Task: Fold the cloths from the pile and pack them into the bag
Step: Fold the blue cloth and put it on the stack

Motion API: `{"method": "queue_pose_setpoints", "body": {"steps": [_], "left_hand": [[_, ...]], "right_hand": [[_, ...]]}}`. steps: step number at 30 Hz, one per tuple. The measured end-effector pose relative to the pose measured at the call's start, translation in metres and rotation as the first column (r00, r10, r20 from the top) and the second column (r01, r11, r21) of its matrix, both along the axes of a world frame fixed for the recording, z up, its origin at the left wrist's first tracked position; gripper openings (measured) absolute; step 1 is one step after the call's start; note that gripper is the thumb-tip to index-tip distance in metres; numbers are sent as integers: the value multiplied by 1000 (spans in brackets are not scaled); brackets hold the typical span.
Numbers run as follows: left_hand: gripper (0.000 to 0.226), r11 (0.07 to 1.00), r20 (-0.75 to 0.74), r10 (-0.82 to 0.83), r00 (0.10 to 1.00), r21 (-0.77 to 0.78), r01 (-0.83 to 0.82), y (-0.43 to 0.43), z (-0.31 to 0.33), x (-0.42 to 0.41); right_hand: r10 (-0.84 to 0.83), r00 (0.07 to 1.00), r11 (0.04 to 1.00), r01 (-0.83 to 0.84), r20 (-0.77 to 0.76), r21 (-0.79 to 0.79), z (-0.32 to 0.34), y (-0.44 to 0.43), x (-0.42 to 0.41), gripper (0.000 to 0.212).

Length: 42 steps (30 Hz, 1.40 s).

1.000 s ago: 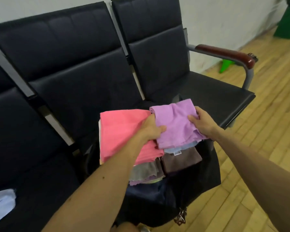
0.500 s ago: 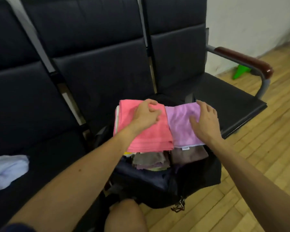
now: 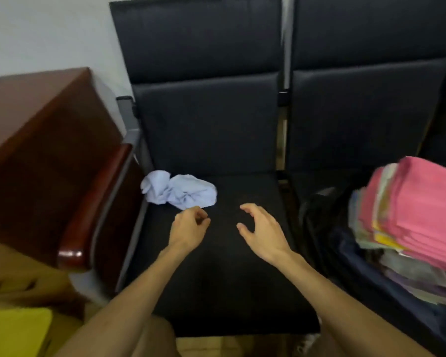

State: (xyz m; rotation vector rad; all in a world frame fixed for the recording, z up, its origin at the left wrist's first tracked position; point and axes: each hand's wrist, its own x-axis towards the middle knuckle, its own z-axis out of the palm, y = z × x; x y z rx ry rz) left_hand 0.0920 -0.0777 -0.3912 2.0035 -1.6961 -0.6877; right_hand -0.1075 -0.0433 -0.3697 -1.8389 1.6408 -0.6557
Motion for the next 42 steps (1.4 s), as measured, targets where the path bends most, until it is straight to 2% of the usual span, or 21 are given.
{"method": "queue_pose_setpoints", "body": {"steps": [5, 9, 13, 15, 20, 25, 28, 31, 33, 35, 36, 38, 40, 42], "left_hand": [[13, 996, 142, 31, 989, 78, -42, -50, -47, 50], [19, 998, 242, -45, 969, 59, 31, -86, -81, 60], [29, 994, 329, -105, 938, 67, 88, -107, -113, 67], [29, 994, 385, -112, 916, 51, 100, -116, -123, 69], [20, 986, 496, -165, 853, 99, 134, -117, -125, 66], [26, 922, 587, -388, 711, 235, 309, -84, -113, 60], [31, 859, 538, -512, 669, 317, 401, -47, -107, 51], [26, 807, 497, -590, 636, 341, 482, -8, -88, 38], [23, 824, 430, -566, 704, 270, 498, 11, -61, 35], [26, 883, 256, -469, 845, 146, 446, 19, -24, 34], [24, 912, 149, -410, 900, 80, 403, 23, 1, 33], [21, 943, -4, -333, 943, -26, 333, 32, 46, 30], [22, 935, -50, -342, 938, -123, 334, 46, 91, 25], [22, 905, -69, -397, 915, -195, 378, 58, 130, 17]], "right_hand": [[140, 987, 979, -125, -83, 162, -40, -72, 80, 37], [246, 951, 944, -192, -186, 268, -80, -117, 106, 46], [378, 848, 914, -279, -372, 294, -111, -144, 121, 55], [370, 799, 926, -281, -474, 251, -121, -153, 124, 56], [345, 808, 938, -282, -477, 201, -132, -156, 128, 58], [386, 777, 921, -296, -497, 253, -126, -122, 115, 49], [416, 768, 902, -281, -487, 327, -120, -81, 103, 51], [453, 756, 876, -278, -472, 395, -104, -35, 85, 69], [484, 704, 866, -303, -519, 397, -89, -5, 69, 68], [491, 663, 866, -300, -565, 400, -72, 15, 50, 44], [468, 684, 877, -285, -559, 386, -58, 24, 40, 29], [383, 800, 917, -268, -461, 296, -33, 37, 26, 8], [297, 920, 947, -251, -255, 200, 0, 49, 18, 37], [233, 972, 963, -232, 11, 136, 44, 59, 21, 71]]}}
